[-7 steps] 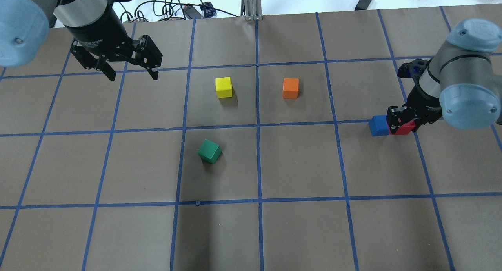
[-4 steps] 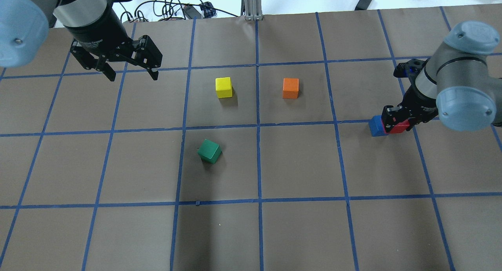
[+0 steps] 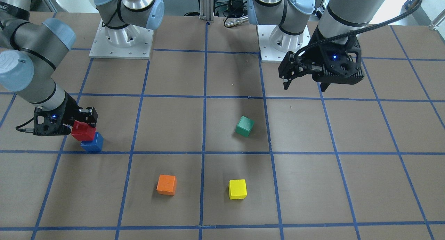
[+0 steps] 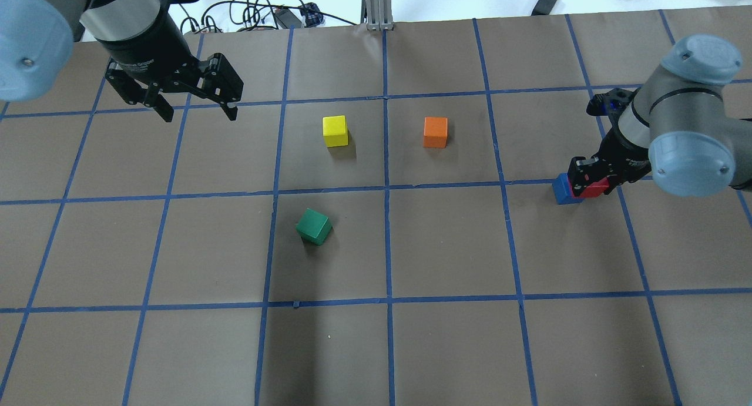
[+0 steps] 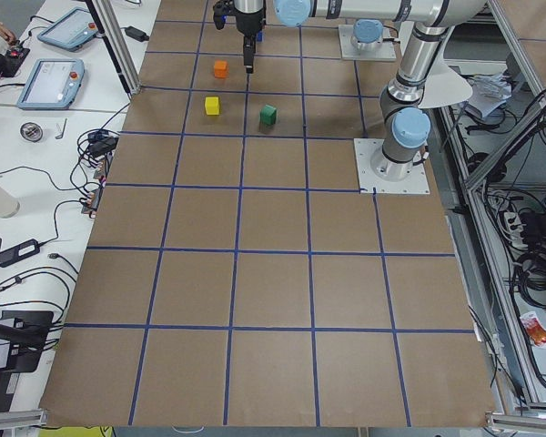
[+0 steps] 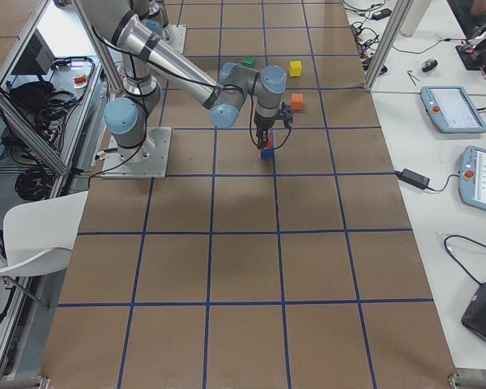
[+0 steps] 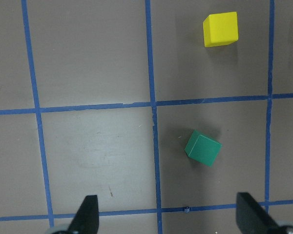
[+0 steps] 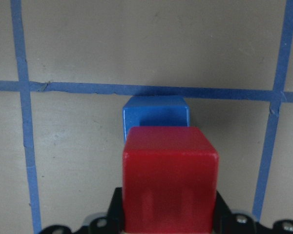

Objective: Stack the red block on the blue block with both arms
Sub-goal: 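Lower the red cube onto the blue cube with the right gripper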

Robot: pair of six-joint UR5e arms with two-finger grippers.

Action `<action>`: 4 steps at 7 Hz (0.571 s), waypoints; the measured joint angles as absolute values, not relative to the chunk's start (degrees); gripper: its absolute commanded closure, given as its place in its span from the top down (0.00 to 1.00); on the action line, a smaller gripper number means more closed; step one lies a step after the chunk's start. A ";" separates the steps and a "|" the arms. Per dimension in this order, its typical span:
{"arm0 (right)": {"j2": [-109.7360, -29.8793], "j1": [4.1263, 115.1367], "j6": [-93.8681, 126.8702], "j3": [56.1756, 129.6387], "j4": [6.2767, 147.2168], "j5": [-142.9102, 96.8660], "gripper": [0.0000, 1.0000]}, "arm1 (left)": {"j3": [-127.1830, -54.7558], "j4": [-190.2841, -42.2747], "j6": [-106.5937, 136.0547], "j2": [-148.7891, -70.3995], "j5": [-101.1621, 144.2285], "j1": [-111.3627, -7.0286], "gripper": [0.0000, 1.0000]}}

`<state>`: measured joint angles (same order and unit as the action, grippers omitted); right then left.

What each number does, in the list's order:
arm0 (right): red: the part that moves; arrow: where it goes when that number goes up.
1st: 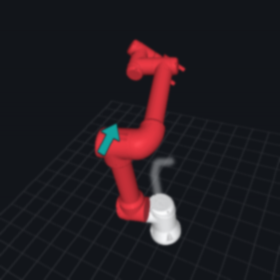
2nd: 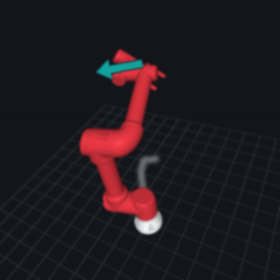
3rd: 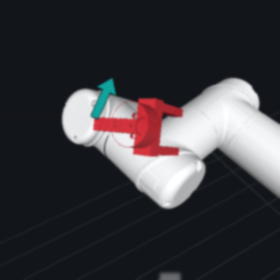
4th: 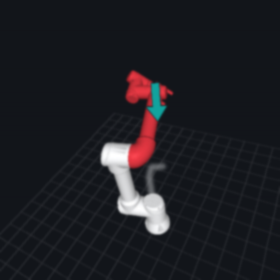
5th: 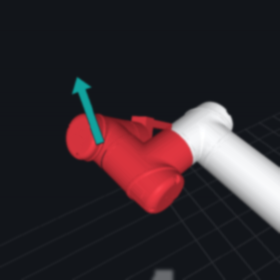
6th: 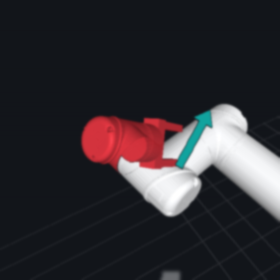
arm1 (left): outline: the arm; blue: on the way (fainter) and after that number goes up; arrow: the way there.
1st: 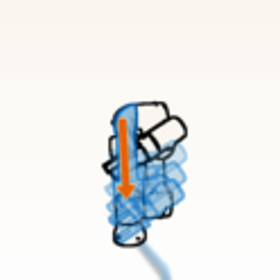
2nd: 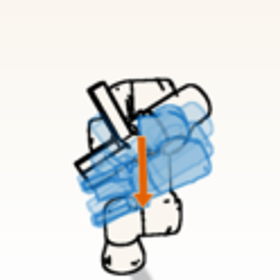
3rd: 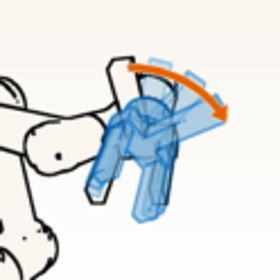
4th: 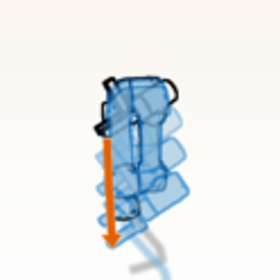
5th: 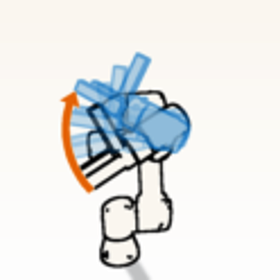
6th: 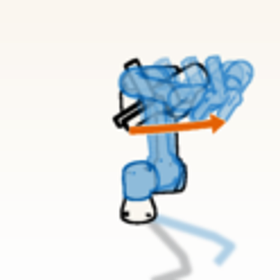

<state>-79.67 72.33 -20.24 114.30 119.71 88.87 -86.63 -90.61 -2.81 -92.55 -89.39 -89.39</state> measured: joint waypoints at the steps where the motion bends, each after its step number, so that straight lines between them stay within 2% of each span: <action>1: -79.54 72.33 -20.30 114.29 119.71 88.81 0.00 | -86.65 -90.61 -2.81 -92.55 -89.38 -89.39 1.00; 4: -79.08 72.33 -20.65 114.17 120.28 88.77 0.00 | -86.66 -90.61 -2.81 -92.52 -89.35 -89.40 1.00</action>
